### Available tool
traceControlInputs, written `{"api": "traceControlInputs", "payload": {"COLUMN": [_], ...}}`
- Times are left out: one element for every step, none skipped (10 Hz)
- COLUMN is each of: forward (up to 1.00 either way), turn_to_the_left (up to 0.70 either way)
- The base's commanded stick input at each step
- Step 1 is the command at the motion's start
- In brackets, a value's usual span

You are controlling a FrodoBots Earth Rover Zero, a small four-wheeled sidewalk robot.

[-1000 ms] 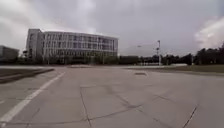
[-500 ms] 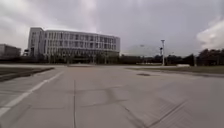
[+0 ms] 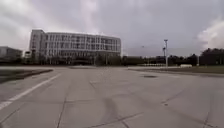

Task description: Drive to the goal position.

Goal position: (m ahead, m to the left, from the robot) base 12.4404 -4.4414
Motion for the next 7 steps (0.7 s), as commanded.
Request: {"api": "traceControlInputs", "payload": {"forward": [1.00,1.00,1.00,1.00,1.00,1.00,1.00], "turn_to_the_left": [0.00,0.00,0.00,0.00,0.00,0.00,0.00]}}
